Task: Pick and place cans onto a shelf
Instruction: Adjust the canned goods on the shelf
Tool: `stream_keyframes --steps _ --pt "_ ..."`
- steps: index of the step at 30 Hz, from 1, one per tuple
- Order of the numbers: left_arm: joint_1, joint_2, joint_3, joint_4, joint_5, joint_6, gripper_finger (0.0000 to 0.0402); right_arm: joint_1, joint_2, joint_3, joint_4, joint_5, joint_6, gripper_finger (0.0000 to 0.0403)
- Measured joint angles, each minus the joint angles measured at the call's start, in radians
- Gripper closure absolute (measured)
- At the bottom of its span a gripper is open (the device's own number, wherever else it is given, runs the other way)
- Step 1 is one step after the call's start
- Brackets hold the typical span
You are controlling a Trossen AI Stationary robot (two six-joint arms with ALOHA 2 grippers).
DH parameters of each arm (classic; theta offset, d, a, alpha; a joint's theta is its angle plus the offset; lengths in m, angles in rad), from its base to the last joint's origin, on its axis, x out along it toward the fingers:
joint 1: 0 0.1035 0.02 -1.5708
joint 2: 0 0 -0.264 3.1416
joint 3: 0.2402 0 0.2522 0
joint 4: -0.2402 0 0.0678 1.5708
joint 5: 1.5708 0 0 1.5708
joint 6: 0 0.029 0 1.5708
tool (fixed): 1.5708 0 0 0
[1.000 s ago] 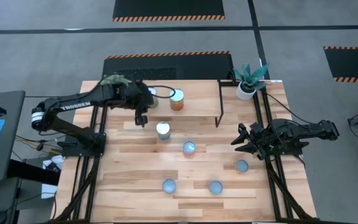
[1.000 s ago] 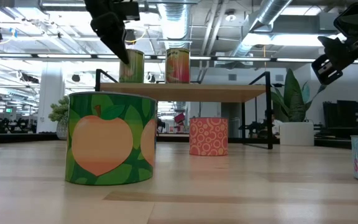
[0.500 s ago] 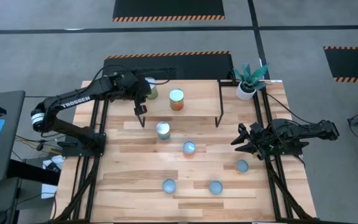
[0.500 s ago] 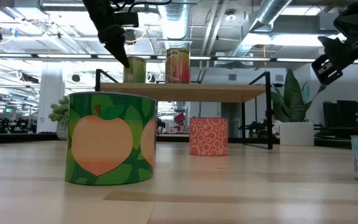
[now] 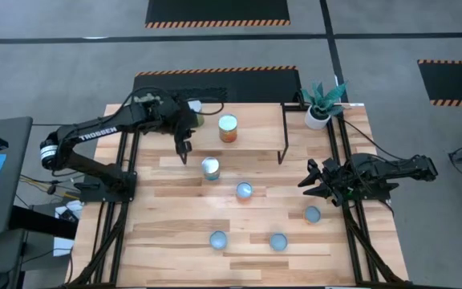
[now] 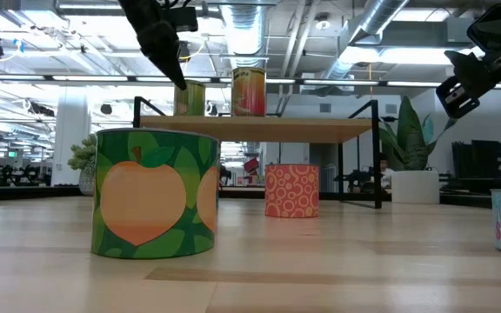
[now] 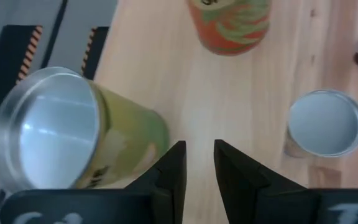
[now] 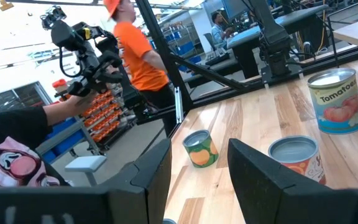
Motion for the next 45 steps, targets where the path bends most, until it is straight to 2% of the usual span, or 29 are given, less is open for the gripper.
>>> stream_keyframes --steps 13,21,24,28,30,32,39,41,45 --pt "0.072 0.000 0.000 0.049 -0.012 0.064 0.0331 0.000 0.000 0.000 0.000 0.000 0.000 0.0221" --pt "0.076 0.000 0.000 0.049 -0.058 0.077 0.0331 0.000 0.000 0.000 0.000 0.000 -0.002 0.0221" --pt "0.075 0.000 0.000 0.051 -0.022 0.055 0.0331 0.000 0.000 0.000 0.000 0.000 -0.003 0.0221" --pt "0.040 0.000 0.000 0.057 0.125 -0.051 0.0331 0.000 0.000 0.000 0.000 0.000 -0.003 0.0221" --pt "0.006 0.000 0.000 0.121 0.174 -0.079 0.0331 0.000 0.000 0.000 0.000 0.000 -0.003 0.0221" --pt "-0.031 0.000 0.000 0.236 0.179 -0.070 0.0331 0.000 0.000 0.000 0.000 0.000 -0.003 0.0221" --pt "-0.075 0.038 0.006 0.750 0.165 0.029 0.0334 0.000 0.000 0.000 0.000 0.000 -0.003 0.0221" --pt "-0.059 0.087 0.030 0.776 0.194 0.029 0.0342 0.000 0.000 0.000 0.000 0.000 -0.003 0.0221" --pt "-0.042 0.228 0.179 0.731 0.264 0.030 0.0365 0.000 0.000 0.000 0.000 0.001 -0.003 0.0221"
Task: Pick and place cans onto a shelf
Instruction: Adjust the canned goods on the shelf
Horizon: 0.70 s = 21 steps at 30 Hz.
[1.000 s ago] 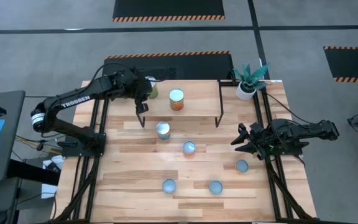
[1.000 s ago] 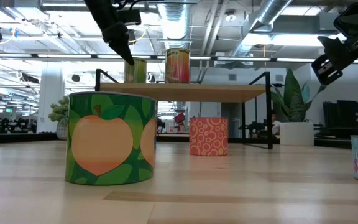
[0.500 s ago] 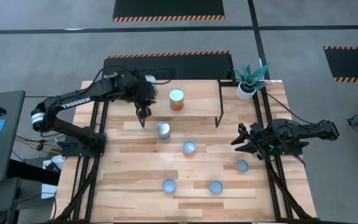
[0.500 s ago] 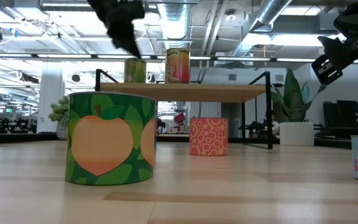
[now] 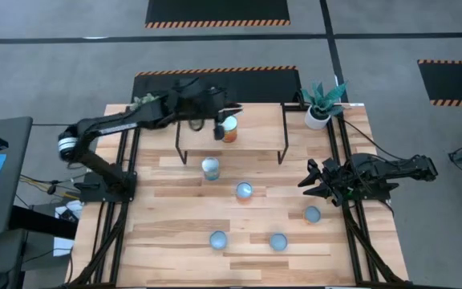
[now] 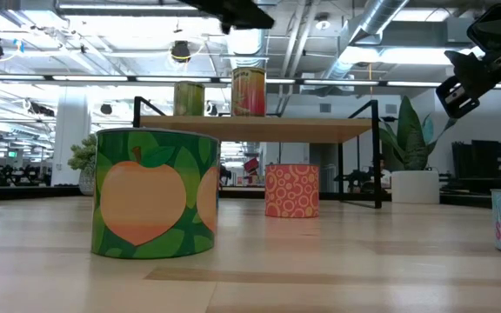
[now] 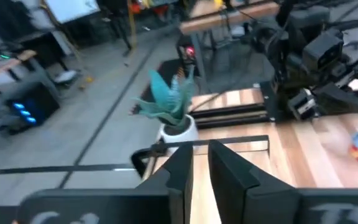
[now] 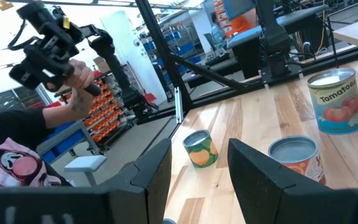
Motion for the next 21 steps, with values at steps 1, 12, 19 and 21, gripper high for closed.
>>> stream_keyframes --steps 1,12,19,21 --pt "0.001 0.040 0.049 -0.032 0.007 0.008 0.0370 0.000 0.000 0.000 0.000 0.000 0.000 0.0221" --pt "0.009 0.417 0.679 -0.719 -0.091 0.047 0.0401 0.032 0.014 0.000 -0.001 0.000 -0.024 0.0221" --pt "0.007 0.502 0.834 -0.917 -0.140 0.036 0.0401 0.067 0.052 0.000 0.000 0.000 -0.027 0.0221" --pt "0.007 0.512 0.833 -0.945 -0.135 0.023 0.0401 0.077 0.067 0.000 -0.001 0.001 -0.027 0.0221"
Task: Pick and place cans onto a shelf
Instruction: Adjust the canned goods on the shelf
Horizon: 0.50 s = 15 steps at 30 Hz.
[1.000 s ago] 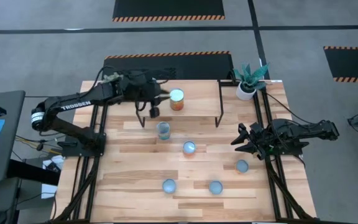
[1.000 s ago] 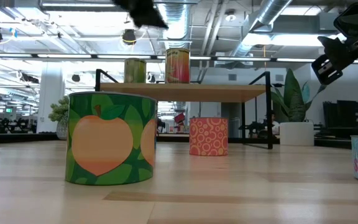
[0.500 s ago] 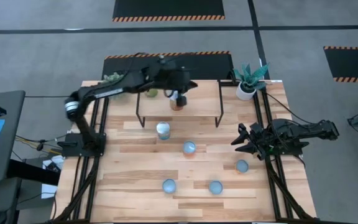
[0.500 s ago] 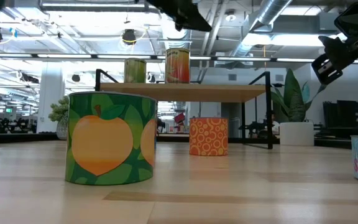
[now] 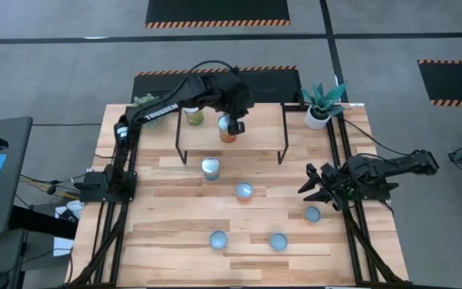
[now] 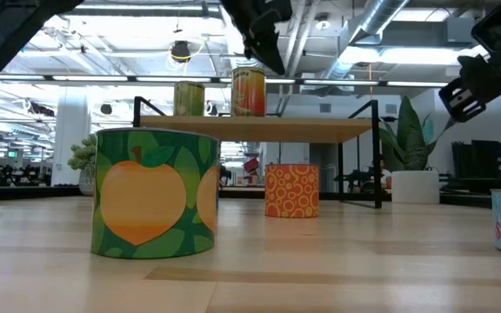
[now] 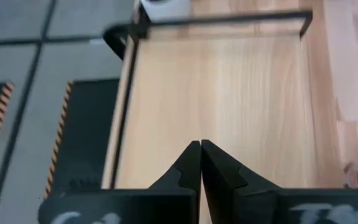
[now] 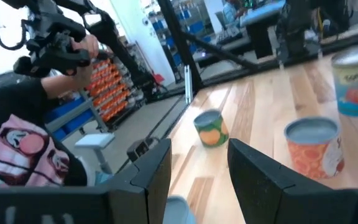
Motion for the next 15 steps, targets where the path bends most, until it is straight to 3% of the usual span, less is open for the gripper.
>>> stream_keyframes --steps 9,15 --pt "-0.045 -0.002 -0.019 -0.024 0.048 -0.023 0.0401 0.005 0.025 0.000 0.000 0.003 0.000 0.0221" --pt "-0.048 -0.003 -0.019 -0.096 -0.005 -0.037 0.0401 0.005 0.023 0.000 0.000 0.003 0.001 0.0221"
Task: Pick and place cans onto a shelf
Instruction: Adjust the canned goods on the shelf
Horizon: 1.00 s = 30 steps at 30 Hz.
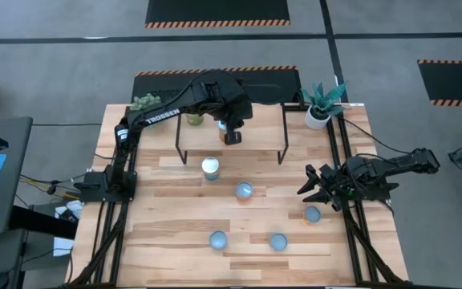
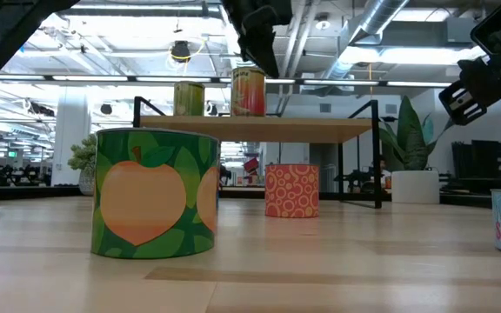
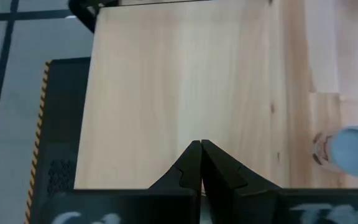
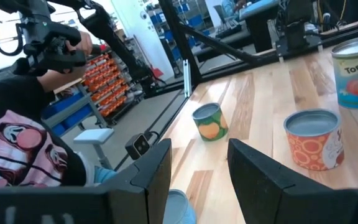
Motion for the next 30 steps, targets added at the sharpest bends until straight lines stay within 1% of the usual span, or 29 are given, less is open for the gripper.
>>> stream_keyframes --steps 4,7,14,30 --pt "-0.001 -0.001 0.000 -0.008 -0.001 -0.007 0.0401 0.000 0.000 0.000 0.000 0.000 0.000 0.0221" --pt "-0.002 -0.003 0.000 -0.050 -0.007 -0.009 0.0401 0.000 0.000 0.000 0.000 0.000 0.000 0.0221" --pt "-0.001 -0.006 -0.001 -0.138 -0.056 -0.035 0.0401 0.000 0.000 0.000 0.000 0.000 0.000 0.0221" --pt "-0.001 -0.016 -0.001 -0.306 -0.080 -0.097 0.0401 0.000 0.000 0.000 0.000 0.000 0.000 0.0221"
